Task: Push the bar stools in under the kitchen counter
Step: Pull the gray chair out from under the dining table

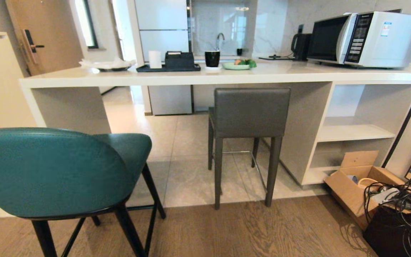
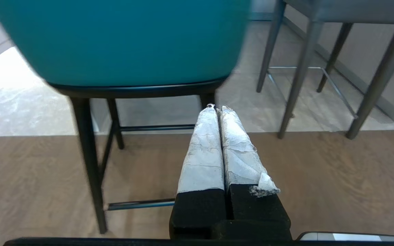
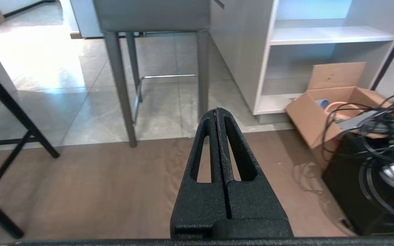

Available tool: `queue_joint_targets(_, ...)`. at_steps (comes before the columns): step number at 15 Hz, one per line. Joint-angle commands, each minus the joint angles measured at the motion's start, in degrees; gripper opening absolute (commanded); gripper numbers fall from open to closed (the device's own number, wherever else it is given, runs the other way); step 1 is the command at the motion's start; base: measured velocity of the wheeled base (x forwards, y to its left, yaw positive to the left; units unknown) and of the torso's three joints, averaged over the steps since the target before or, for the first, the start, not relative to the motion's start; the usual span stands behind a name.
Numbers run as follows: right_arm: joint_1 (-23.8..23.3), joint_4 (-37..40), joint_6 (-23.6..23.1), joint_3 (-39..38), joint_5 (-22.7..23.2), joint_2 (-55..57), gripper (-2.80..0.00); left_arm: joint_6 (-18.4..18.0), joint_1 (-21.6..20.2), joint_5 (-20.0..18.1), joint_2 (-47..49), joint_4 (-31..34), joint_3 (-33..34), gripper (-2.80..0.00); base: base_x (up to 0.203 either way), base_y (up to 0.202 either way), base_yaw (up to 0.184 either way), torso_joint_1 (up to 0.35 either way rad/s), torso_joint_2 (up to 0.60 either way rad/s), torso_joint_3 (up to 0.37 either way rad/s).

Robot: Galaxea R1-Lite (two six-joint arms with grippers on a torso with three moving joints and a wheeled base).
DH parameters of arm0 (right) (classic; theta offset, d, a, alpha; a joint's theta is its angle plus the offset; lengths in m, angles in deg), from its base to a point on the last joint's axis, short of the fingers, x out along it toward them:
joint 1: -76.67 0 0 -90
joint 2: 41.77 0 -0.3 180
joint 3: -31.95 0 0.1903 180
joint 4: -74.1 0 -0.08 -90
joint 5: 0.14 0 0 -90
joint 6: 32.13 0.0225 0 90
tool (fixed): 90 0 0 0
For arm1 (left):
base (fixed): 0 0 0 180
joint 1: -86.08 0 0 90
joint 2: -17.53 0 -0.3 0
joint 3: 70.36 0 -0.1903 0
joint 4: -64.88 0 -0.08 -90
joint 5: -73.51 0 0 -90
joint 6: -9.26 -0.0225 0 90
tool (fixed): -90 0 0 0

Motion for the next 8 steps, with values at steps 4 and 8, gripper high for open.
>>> queue_joint_targets(4, 0.0, 0.0, 0.0, 0.0, 0.0, 0.0, -2.8, 0.0, 0.0, 0.0, 0.1, 0.0, 0.0, -2.8, 0.0, -0.194, 0.002, 0.003, 0.01, 0.004)
queue_joint_targets(8, 0.0, 0.0, 0.0, 0.0, 0.0, 0.0, -2.8, 0.0, 0.0, 0.0, 0.0, 0.0, 0.0, -2.8, 0.0, -0.194, 0.002, 0.002, 0.0, -0.001)
